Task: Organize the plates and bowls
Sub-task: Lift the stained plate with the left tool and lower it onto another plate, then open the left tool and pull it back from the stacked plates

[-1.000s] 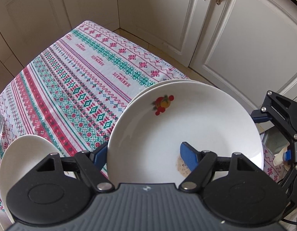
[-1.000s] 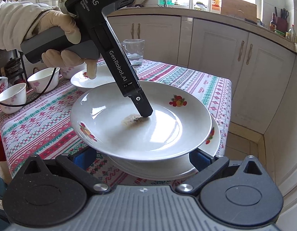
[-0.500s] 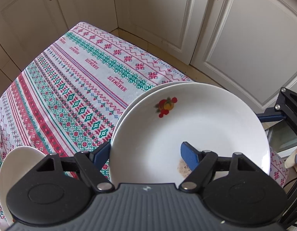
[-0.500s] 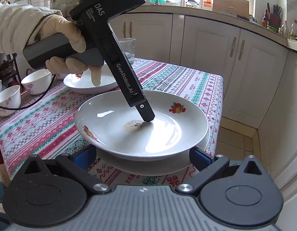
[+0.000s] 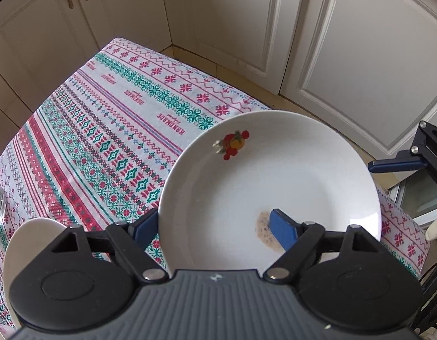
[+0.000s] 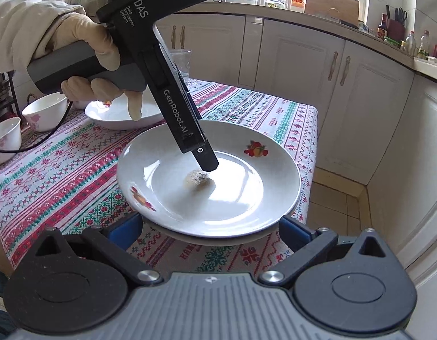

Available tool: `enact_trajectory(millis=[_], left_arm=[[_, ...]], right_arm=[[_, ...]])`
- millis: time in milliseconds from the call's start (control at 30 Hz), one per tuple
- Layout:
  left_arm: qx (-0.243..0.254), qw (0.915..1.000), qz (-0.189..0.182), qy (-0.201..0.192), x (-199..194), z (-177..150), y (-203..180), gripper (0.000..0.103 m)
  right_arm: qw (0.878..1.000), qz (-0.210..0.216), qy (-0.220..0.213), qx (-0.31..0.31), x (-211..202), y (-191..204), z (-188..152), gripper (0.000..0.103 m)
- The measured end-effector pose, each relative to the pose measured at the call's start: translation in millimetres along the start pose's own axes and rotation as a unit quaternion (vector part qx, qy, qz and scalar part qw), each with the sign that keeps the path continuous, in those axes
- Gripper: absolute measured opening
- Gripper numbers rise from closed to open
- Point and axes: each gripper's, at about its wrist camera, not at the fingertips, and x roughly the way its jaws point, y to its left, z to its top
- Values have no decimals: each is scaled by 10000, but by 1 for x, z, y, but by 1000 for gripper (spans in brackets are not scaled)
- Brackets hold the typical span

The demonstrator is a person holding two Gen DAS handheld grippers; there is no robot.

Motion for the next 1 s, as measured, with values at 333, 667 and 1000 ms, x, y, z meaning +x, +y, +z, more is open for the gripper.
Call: enact_trajectory(millis=[333,667,1000], left_arm=[[2,9988,120,-474,-39,-14,-8,85],[-246,9924,404,-1137,-90,-47,-25,88],[-796,9849,683,-1378,-120,-94,-37,88]], right_arm=[[9997,-50,-229,10,-20,13,5,103],[9986,-199,-485,75,-44,35,7,103],[9972,-271,-693,83,-63,58,12,103]])
